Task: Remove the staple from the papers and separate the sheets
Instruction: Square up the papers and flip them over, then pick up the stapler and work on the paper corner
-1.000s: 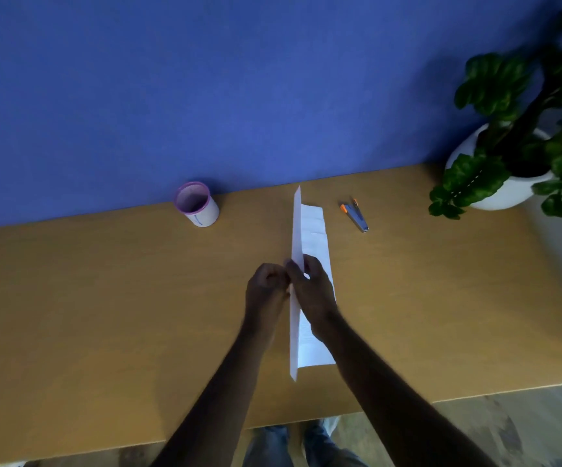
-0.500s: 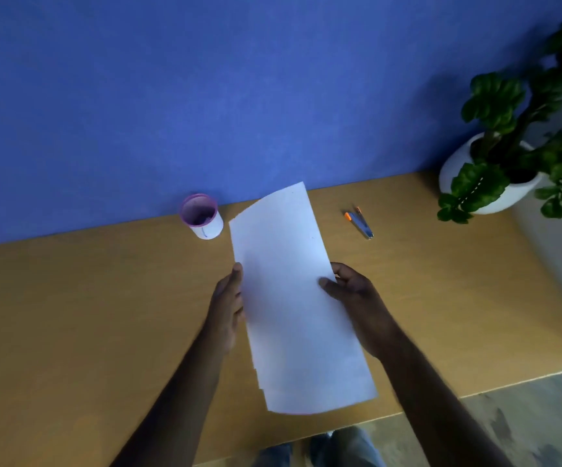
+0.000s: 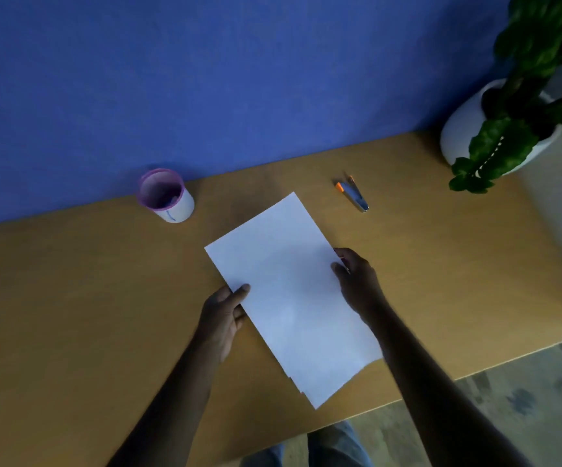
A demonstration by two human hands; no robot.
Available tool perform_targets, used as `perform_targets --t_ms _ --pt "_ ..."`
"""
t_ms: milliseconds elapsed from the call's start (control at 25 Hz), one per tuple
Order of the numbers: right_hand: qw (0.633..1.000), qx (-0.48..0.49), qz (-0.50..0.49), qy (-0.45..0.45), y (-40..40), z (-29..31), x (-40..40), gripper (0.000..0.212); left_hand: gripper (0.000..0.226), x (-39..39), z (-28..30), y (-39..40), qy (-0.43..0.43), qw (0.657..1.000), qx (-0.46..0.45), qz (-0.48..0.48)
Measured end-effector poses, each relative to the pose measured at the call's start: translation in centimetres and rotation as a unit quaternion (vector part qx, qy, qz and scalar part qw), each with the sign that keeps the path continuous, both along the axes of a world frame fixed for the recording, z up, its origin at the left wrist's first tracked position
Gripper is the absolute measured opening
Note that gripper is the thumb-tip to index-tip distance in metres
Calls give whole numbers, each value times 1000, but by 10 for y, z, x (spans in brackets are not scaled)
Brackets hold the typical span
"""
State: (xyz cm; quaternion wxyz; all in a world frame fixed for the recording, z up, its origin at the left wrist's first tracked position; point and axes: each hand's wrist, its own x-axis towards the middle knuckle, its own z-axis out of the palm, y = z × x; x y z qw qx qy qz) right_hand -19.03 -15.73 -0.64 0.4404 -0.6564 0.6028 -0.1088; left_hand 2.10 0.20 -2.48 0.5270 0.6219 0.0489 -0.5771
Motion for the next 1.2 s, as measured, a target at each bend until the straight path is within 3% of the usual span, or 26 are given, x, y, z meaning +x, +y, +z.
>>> perform_targets --t_ms 160,240,320,400,480,520,600,680,800,920,1000,1080,1200 --pt "996 -13 61 64 -19 -12 -5 33 24 19 -3 -18 -65 998 0 17" --pt "990 -32 96 94 -28 -13 -7 34 41 29 6 -39 -212 976 35 22" --pt "985 -55 120 112 -36 -15 -7 33 69 36 13 -64 -461 884 39 -64" --pt "982 -66 137 110 -43 -17 -7 32 74 35 19 -94 -630 743 -19 -226" --pt "974 -94 167 120 -50 -18 -7 28 65 26 24 -124 -682 630 -48 -368" --pt "965 -123 189 135 -53 -18 -8 26 61 21 24 -135 -687 595 -51 -413" --pt "944 -176 228 159 -57 -17 -8 25 47 12 18 -150 -681 567 -56 -459" --pt "935 -197 249 160 -60 -21 -8 24 29 5 6 -155 -656 582 -53 -478" --pt "941 -201 240 130 -65 -27 -9 24 17 4 -9 -152 -592 645 -44 -482" --pt "961 -249 107 46 -74 -33 -8 26 27 8 -18 -150 -511 714 -22 -479" --pt "970 -243 -8 19 -87 -39 -7 36 27 11 -20 -149 -473 741 -10 -476" --pt "977 -194 -79 33 -102 -45 -2 47 17 14 -20 -147 -438 760 1 -480" --pt "973 -177 -93 113 -117 -54 7 53 8 20 -20 -145 -387 776 9 -498"
